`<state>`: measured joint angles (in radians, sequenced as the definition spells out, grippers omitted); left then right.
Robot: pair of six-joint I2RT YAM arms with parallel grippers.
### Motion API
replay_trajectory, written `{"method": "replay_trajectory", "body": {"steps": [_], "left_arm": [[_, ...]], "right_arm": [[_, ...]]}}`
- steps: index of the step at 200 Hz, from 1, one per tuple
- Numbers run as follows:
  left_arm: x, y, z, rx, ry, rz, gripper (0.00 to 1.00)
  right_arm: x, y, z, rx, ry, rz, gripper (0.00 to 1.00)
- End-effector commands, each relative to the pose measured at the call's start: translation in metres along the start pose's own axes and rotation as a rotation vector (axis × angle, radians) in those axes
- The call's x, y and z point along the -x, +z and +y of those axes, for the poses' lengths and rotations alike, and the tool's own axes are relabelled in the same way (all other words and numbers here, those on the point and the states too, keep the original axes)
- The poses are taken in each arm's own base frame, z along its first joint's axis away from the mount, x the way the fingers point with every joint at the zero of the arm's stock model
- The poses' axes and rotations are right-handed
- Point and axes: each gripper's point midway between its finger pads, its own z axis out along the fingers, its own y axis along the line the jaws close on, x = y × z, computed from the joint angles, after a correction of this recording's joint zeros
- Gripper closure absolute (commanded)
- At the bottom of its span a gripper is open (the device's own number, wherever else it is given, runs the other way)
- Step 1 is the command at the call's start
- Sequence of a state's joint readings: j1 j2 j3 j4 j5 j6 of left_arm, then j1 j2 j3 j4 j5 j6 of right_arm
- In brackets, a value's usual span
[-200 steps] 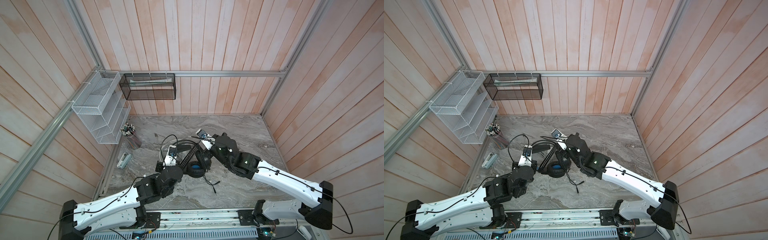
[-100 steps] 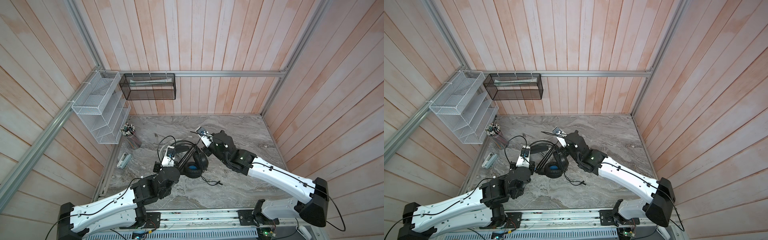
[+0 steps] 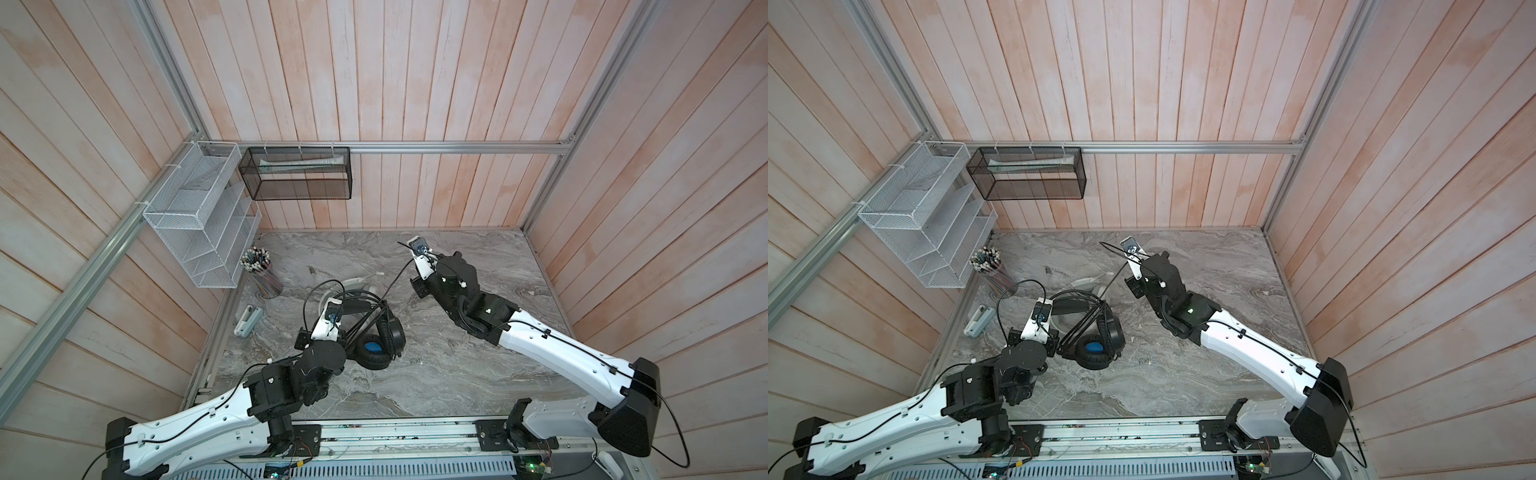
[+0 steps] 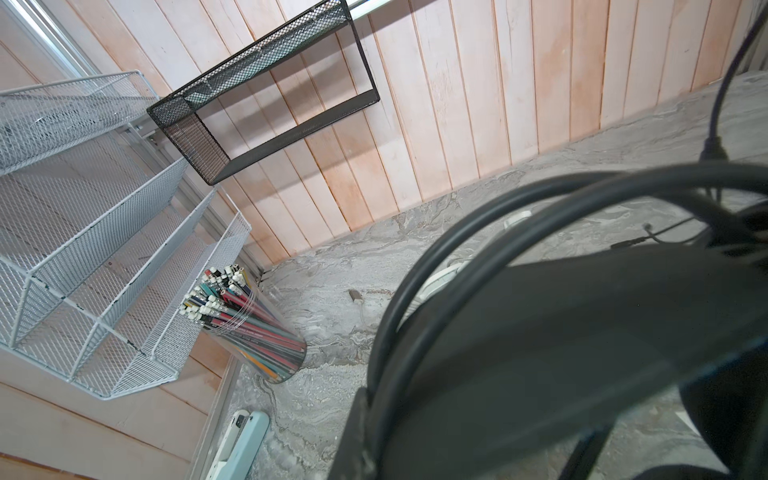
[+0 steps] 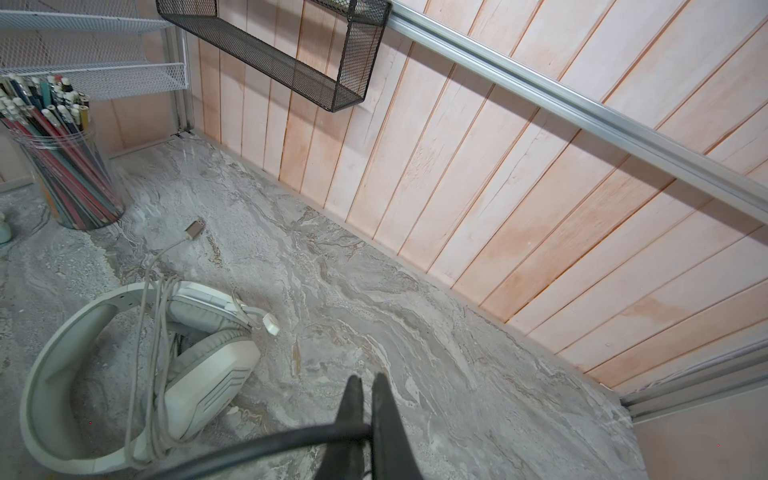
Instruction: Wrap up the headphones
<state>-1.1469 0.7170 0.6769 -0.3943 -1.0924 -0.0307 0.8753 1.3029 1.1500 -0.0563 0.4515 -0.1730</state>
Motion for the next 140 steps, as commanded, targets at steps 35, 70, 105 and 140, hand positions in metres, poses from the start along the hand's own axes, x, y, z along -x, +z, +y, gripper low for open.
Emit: {"method": "replay_trajectory", "body": {"steps": [35, 70, 105, 140], "left_arm": [[0.047, -0.023, 0.026, -0.093, -0.320, -0.088, 1.00], [0.065, -0.030, 0.017, -0.201, -0.404, -0.103, 1.00], [0.092, -0.041, 0.010, -0.321, -0.487, -0.140, 1.00], [0.114, -0.050, 0.006, -0.409, -0.556, -0.166, 1.00]], "right_arm": [[0.002, 0.000, -0.016, -0.047, 0.117, -0.053, 1.00], [-0.003, 0.013, 0.000, 0.025, 0.127, -0.036, 1.00], [0.000, 0.016, 0.011, 0.074, 0.136, -0.054, 0.99], [0.003, 0.013, 0.012, 0.095, 0.147, -0.086, 0.97]]}}
